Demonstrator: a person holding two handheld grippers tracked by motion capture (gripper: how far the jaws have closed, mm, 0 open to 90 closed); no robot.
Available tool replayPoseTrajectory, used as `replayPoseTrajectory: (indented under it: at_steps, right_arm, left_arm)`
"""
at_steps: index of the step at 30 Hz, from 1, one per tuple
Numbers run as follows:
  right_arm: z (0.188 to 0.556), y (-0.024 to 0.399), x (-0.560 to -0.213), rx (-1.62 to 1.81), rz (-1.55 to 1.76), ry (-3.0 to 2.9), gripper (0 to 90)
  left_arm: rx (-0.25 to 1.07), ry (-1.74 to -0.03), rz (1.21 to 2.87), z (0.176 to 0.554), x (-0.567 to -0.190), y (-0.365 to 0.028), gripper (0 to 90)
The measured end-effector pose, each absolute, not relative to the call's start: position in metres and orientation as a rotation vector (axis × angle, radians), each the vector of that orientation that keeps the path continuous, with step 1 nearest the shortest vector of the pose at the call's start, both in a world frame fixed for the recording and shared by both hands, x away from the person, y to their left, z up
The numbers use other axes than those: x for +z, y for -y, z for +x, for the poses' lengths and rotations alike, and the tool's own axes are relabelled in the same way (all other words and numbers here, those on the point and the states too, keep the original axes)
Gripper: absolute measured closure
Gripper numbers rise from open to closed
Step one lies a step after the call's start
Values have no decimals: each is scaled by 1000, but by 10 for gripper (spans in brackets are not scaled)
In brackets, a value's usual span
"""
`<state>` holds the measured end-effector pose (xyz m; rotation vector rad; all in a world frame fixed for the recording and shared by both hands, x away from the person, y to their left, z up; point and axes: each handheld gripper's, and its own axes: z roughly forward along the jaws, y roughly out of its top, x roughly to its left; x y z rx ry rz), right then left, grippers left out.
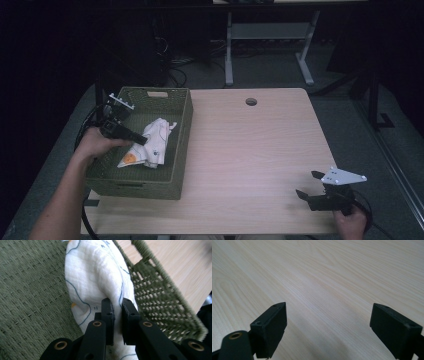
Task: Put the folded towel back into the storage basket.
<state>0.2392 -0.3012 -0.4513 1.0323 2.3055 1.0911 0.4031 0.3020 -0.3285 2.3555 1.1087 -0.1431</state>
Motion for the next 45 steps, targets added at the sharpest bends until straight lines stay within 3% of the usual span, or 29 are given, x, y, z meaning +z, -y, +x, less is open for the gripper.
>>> replayPoseTrajectory:
  at_steps: [3,4,6,9,18,27,30,36,38,40,45]
  right_arm:
    - [240,301,-452,1084,1024,-2310,135]
    - [240,301,-452,1088,1027,-2309,135]
    - [241,300,-452,1085,1025,-2317,136]
    - [241,300,-452,1086,1019,-2321,136]
    - [239,299,-452,1092,1012,-2324,136]
    - [239,298,-452,1090,1000,-2339,135]
    - [238,298,-451,1089,996,-2339,135]
    - [236,301,-449,1101,993,-2336,136]
    - [236,300,-450,1096,996,-2344,135]
    - [236,300,-449,1093,991,-2346,136]
    - [235,300,-447,1095,986,-2317,135]
  left_arm:
    - [-81,-1076,2401,407,-335,-300,819]
    - [5,-1079,2421,409,-337,-299,799]
    - [211,-1137,2439,413,-339,-300,577]
    - [282,-1184,2438,418,-341,-302,520]
    - [136,-1191,2561,417,-368,-285,534]
    - [-114,-1143,2717,417,-403,-259,542]
    - [-110,-1124,2777,419,-411,-250,520]
    - [-104,-1131,2846,419,-424,-241,589]
    - [-92,-1130,2845,419,-423,-241,663]
    - [-69,-1118,2850,419,-421,-241,803]
    - [-94,-1160,2771,420,-412,-245,852]
